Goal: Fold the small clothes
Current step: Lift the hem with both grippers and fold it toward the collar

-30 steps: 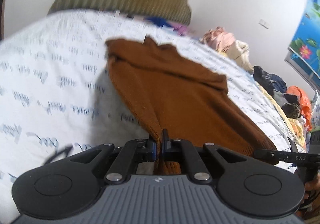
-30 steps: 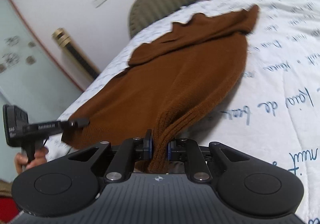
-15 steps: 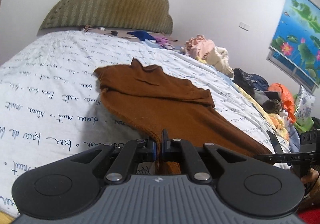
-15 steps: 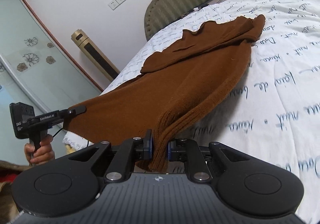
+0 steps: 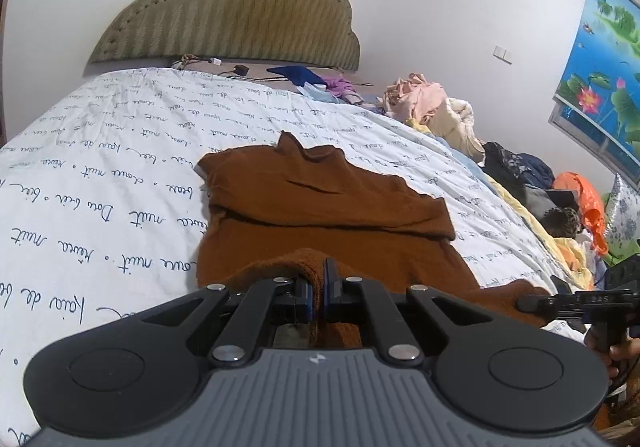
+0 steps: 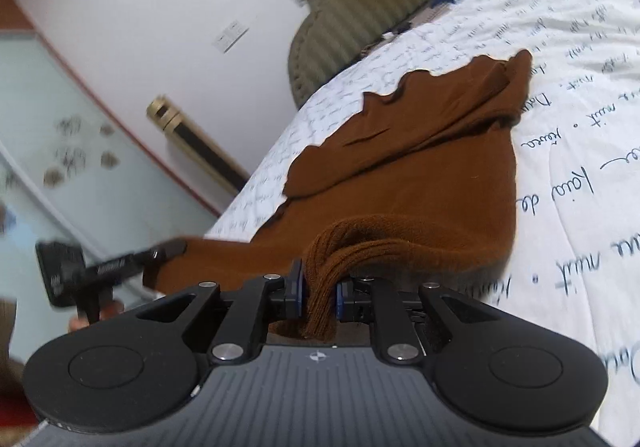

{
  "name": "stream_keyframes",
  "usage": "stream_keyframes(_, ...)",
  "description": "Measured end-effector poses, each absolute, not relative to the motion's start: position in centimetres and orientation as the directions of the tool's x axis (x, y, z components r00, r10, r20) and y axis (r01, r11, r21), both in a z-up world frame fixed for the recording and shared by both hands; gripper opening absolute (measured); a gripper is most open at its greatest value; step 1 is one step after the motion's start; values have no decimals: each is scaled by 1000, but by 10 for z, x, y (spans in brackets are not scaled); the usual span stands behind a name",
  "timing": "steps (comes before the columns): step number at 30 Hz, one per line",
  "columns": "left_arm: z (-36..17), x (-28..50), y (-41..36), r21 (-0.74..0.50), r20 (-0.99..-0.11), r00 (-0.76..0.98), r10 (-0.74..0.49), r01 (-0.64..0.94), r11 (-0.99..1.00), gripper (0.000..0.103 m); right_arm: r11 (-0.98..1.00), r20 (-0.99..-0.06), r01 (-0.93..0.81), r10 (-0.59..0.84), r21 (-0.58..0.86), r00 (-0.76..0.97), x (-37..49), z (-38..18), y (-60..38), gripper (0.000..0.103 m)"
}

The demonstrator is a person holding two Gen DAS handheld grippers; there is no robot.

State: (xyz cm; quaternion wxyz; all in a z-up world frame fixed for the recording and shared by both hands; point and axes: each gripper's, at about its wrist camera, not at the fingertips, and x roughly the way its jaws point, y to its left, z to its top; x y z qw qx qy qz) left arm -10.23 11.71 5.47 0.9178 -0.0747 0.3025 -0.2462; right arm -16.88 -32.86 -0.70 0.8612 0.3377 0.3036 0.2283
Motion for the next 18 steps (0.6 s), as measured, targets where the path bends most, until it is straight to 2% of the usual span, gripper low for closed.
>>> stream_keyframes(6,44,-96,111,-259,-550,692,-468,391,883,4,618,-403,-101,618,780,675,-161,-43,-335,20)
stream_keyframes(13,66,-74,101,-248,-498,716,-490,424,871,4,657,-336,-229,616,718,713,-152,-1,-328,19)
stream_keyframes(18,83,-33,91,-289,-495,707,-504,413,864,4,642,-271,-238,589,729,761,-114,18,-341,19)
